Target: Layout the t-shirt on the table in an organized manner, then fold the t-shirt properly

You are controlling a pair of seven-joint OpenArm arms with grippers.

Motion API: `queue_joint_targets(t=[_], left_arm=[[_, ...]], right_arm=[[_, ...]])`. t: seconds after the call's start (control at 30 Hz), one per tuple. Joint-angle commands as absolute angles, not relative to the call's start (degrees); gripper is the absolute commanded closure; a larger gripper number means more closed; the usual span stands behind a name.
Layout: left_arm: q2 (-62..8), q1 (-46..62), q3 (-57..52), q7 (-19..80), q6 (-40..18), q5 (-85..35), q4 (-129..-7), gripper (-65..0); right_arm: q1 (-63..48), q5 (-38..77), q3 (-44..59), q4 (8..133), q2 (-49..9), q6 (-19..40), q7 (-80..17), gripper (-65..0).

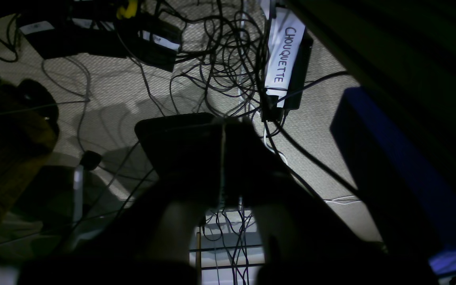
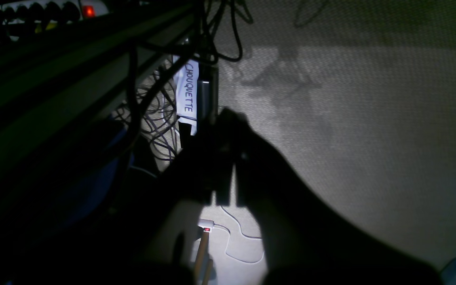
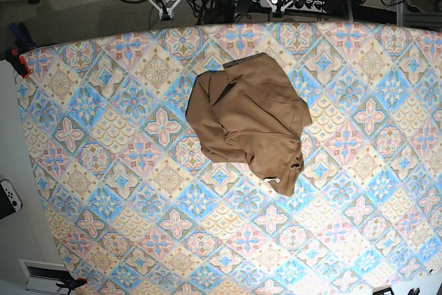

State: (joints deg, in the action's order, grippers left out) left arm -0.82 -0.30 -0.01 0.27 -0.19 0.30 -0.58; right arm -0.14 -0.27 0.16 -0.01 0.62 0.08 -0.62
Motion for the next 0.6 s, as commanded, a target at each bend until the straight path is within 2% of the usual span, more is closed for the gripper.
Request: queue_joint_targets(t=[0.0,0.57], left_arm=[[-0.7,-0.2,0.1,0.6,-0.2,0.6,-0.7,-0.1],[-0.4,0.0,0.1,0.3,-0.2,0.5,-0.8,-0.3]], right_arm=[[0.0,-0.2,0.3,0.0,0.4,0.4,-0.4,-0.1],[0.0,-0.2,0.3,0.0,0.4,0.4,-0.1,-0.4]])
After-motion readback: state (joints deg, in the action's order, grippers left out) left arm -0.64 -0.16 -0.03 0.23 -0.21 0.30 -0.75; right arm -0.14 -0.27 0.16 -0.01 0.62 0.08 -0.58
